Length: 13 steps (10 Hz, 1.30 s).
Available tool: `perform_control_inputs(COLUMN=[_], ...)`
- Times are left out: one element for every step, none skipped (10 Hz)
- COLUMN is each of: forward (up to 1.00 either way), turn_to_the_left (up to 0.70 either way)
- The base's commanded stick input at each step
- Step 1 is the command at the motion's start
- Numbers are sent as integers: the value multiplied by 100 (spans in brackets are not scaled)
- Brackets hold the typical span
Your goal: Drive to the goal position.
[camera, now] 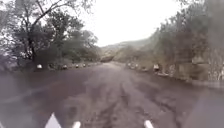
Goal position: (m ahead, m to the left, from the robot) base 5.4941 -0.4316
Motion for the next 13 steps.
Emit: perform_control_inputs(forward=[100, 100, 100, 100, 100, 100, 100, 100, 100, 100, 100, 100, 100], turn_to_the_left=[0, 0, 0, 0, 0, 0, 0, 0, 0, 0, 0, 0, 0])
